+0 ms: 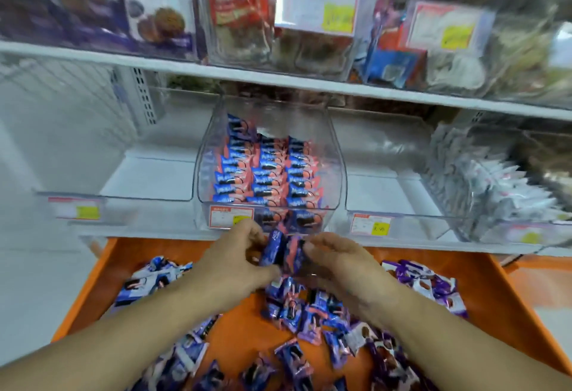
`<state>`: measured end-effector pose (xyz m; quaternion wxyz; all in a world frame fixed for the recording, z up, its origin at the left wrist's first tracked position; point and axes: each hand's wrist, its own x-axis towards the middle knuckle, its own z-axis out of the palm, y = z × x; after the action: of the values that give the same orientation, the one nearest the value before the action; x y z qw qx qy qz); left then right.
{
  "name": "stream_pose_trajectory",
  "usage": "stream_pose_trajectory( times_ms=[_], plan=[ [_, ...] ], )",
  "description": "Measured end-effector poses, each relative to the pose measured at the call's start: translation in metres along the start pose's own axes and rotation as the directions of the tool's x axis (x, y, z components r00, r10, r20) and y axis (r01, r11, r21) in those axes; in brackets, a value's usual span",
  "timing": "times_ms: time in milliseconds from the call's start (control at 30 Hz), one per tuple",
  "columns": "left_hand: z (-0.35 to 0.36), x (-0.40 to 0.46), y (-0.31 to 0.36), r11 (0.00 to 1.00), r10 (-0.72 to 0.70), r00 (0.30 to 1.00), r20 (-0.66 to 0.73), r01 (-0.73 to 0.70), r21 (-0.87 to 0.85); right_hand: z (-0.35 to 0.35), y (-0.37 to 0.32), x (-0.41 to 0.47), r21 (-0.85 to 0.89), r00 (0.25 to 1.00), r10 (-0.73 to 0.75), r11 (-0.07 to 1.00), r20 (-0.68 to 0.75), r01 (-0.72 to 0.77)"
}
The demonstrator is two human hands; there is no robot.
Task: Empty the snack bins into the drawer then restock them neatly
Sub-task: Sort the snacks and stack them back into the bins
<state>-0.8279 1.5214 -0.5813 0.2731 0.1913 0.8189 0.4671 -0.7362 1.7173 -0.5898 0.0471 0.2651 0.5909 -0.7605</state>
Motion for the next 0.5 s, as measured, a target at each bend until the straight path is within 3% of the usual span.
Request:
stream_pose_trajectory(
  times_ms=[67, 167, 367, 500],
  plan=[
    [-0.006, -0.018, 0.015, 0.996, 0.082, 0.996, -0.027, -0.082, 0.021, 0.016, -0.016, -0.021, 0.115, 0.998, -0.013, 0.993, 0.059, 0.006],
    [-0.011, -0.038, 0.036, 0.987, 0.159, 0.985, -0.06, -0.16, -0.021, 0.029, -0.029, -0.039, 0.155, 0.995, -0.071, 0.986, 0.076, 0.058],
    [-0.04, -0.038, 0.047, 0.981, 0.173, 0.97, -0.172, -0.185, -0.053, 0.032, -0.052, -0.042, 0.194, 0.98, -0.187, 0.966, 0.062, 0.172],
    [-0.061, -0.024, 0.052, 0.979, 0.173, 0.957, -0.232, -0.194, -0.07, 0.022, -0.066, -0.027, 0.19, 0.983, -0.174, 0.965, -0.051, 0.181]
  ],
)
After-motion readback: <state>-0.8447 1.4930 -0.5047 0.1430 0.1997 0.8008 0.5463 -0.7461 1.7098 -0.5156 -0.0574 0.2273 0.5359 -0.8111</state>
